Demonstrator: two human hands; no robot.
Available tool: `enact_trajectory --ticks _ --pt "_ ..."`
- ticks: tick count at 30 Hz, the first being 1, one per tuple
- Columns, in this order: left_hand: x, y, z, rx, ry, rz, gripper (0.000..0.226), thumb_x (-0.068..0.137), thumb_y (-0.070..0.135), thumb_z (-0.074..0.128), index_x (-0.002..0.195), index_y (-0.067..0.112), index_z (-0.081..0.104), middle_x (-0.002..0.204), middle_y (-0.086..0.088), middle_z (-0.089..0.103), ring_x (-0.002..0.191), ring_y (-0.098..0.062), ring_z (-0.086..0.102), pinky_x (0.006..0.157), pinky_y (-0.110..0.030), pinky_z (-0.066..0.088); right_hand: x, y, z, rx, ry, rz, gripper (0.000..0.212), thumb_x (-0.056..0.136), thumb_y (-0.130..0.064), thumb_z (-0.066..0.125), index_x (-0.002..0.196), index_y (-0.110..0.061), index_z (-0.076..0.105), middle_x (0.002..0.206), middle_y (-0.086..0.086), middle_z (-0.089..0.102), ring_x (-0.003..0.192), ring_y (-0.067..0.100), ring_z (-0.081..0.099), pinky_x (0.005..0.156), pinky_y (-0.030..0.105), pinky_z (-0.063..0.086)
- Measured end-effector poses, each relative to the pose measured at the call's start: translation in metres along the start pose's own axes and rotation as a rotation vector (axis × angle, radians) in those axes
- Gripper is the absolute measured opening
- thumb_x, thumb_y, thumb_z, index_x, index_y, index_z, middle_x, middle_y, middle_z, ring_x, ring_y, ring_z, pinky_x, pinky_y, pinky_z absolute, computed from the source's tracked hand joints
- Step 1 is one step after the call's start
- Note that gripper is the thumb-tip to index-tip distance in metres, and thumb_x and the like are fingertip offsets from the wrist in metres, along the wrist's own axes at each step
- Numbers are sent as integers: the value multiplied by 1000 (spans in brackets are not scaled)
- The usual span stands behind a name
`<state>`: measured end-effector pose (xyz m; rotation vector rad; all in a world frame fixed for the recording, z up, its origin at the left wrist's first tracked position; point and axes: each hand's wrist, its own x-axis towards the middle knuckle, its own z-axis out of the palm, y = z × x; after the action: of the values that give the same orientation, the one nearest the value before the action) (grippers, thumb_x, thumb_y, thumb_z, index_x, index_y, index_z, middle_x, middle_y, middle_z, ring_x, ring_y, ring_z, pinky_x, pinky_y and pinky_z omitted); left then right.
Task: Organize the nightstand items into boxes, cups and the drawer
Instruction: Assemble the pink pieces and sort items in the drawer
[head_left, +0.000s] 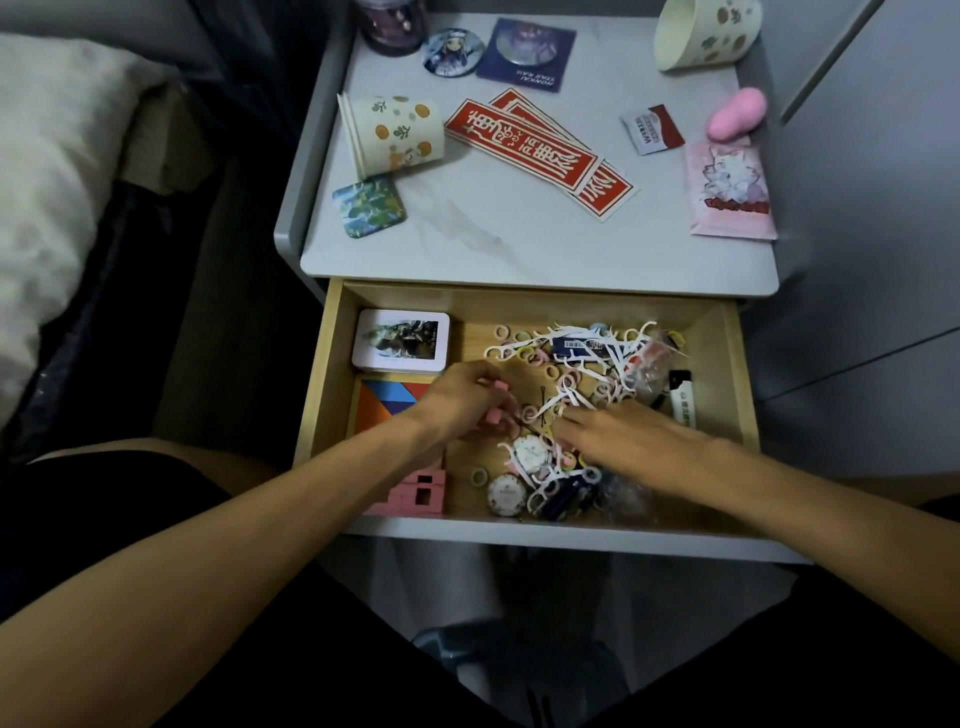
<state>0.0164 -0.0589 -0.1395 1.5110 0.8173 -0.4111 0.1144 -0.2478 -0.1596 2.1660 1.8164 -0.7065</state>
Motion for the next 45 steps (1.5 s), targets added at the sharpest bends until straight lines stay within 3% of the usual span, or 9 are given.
enact_trajectory --ticks 5,9,12,21,24,29,34,38,45 --pt "0 0 -1 -13 -15 19 10 101 10 53 103 15 63 100 -15 73 80 -22 67 84 -45 58 0 5 3 23 32 37 50 86 8 62 130 -12 48 116 7 53 88 18 63 75 31 59" --pt "0 4 -4 -82 -21 63 15 102 11 52 112 11 63 90 -6 73 72 -16 68 68 -31 59 -4 14 -5 92 7 89 33 95 -1 57 127 -10 56 130 13 49 101 29 60 88 38 54" --pt "0 7 -8 -144 -38 101 15 103 11 51 112 9 62 93 -7 74 77 -19 67 74 -35 58 -6 20 -8 25 80 197 36 86 4 66 119 -8 54 118 8 55 86 15 62 76 23 56" --pt "-7 13 -9 -178 -53 137 20 101 13 54 118 7 62 101 -7 74 80 -14 60 58 -18 50 -11 26 -28 60 116 339 24 93 -23 65 110 -6 57 97 6 66 84 18 66 81 29 52" --pt "-9 14 -9 -193 -62 151 17 101 14 55 116 11 61 101 -6 74 73 -7 60 56 -15 46 -11 29 -28 230 158 391 23 96 -30 61 105 -9 62 86 0 64 77 14 62 80 28 49" --pt "-12 18 -9 -283 -100 177 21 100 8 53 120 3 58 104 -12 72 82 -13 61 63 -20 45 -11 13 -46 956 340 444 7 95 -20 63 101 -19 66 71 -1 68 59 6 64 60 27 50" --pt "-26 27 -20 -359 -111 265 17 92 1 62 109 3 65 98 -18 62 77 -17 64 66 -21 56 -16 -11 -73 1480 455 383 19 93 -7 63 112 -7 66 78 10 72 67 12 69 63 16 52" --pt "-44 38 -32 -372 -103 285 20 75 9 72 95 9 70 92 -19 66 80 -22 68 74 -24 60 -9 -31 -85 1584 546 273 22 94 -7 63 116 -4 62 86 12 70 65 17 66 57 23 52" --pt "-47 31 -41 -357 -42 281 23 71 8 74 93 6 68 74 -7 72 62 -12 69 61 -17 57 8 -48 -86 1347 695 253 25 91 -17 69 115 -17 62 81 11 70 58 28 69 55 43 58"
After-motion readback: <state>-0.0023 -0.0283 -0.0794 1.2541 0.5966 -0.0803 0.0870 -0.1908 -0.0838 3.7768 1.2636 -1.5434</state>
